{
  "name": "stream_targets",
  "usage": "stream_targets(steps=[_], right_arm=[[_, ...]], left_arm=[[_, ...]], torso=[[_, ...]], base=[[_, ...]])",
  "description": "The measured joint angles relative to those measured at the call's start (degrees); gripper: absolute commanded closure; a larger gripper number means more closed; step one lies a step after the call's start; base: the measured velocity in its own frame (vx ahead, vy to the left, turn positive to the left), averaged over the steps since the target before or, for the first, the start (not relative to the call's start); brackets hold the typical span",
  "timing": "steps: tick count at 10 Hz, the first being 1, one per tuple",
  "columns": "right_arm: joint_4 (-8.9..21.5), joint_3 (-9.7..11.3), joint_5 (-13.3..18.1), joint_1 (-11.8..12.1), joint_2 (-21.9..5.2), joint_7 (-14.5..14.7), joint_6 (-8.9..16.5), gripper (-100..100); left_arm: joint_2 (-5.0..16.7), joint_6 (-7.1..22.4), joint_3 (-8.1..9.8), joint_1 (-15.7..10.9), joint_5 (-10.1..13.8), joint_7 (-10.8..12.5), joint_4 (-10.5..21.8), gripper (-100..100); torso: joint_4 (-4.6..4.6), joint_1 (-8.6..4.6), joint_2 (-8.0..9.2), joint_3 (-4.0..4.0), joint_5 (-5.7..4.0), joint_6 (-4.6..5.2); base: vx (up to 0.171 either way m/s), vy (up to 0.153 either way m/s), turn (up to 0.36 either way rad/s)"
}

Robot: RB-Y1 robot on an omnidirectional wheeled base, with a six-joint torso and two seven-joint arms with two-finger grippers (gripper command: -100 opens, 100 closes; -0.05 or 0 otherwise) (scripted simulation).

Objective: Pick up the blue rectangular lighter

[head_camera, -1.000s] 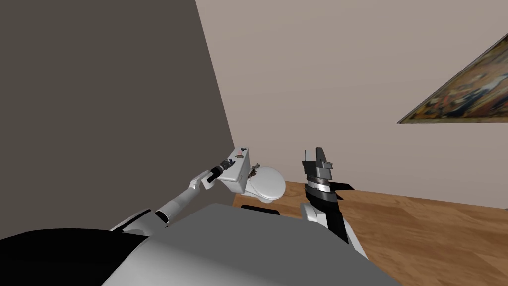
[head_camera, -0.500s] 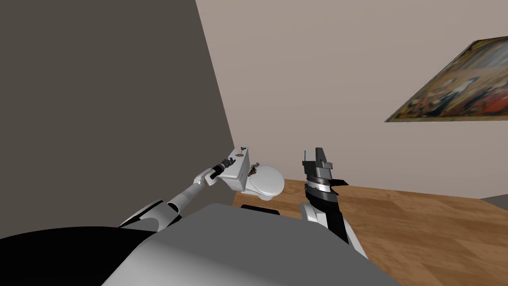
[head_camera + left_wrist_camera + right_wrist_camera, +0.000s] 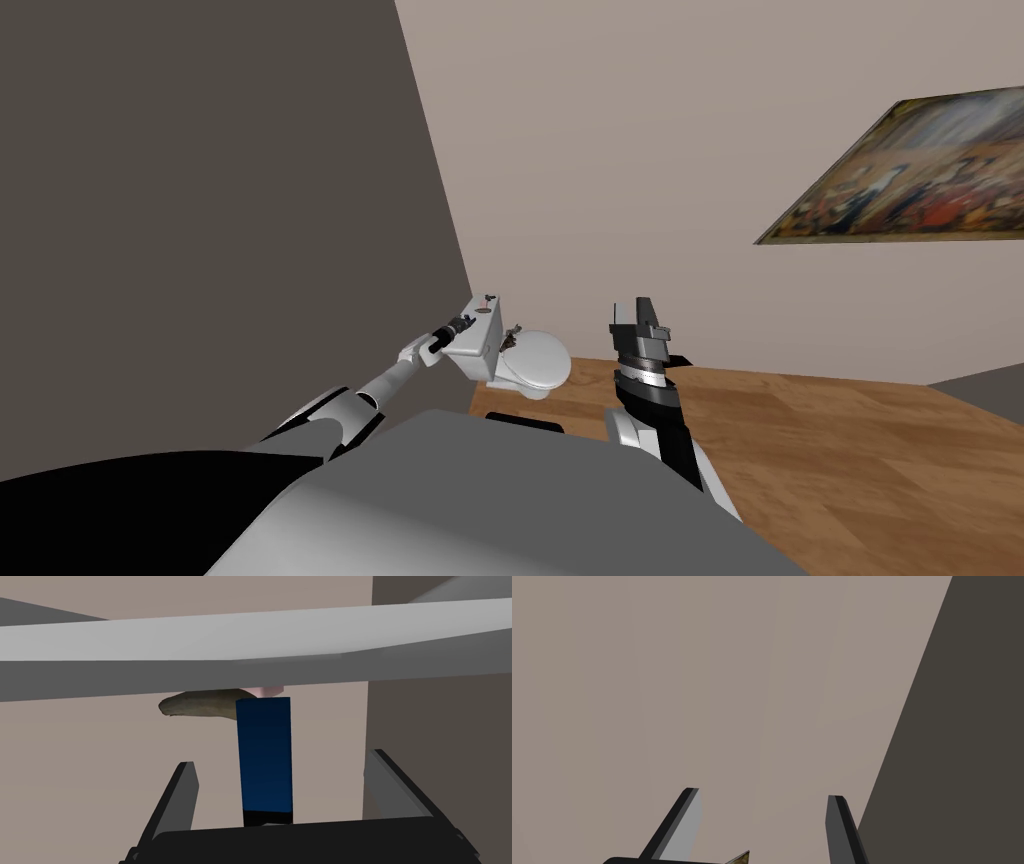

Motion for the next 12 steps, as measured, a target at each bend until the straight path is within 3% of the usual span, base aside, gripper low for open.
stream_targets(steps=[2, 4, 12], right_arm=[[0.00, 0.00, 0.00, -0.01, 0.00, 0.00, 0.00, 0], [0.00, 0.00, 0.00, 0.00, 0.00, 0.00, 0.00, 0], [0.00, 0.00, 0.00, 0.00, 0.00, 0.00, 0.00, 0]], left_arm=[[-0.96, -0.46, -0.42, -2.97, 0.13, -0.18, 2.54, -100], [-1.39, -1.16, -0.18, -4.17, 0.08, -0.51, 5.93, -100], [-5.07, -3.63, -1.32, -15.48, 0.34, -1.29, 19.96, -100]], torso=[[0.02, 0.01, 0.10, 0.05, 0.00, 0.02], [-0.02, 0.01, -0.10, -0.05, 0.00, -0.01], [0.02, 0.02, 0.08, 0.05, 0.00, 0.01]], base=[[-0.062, 0.011, -0.030], [-0.027, 0.006, -0.039], [-0.063, 0.012, -0.043]])
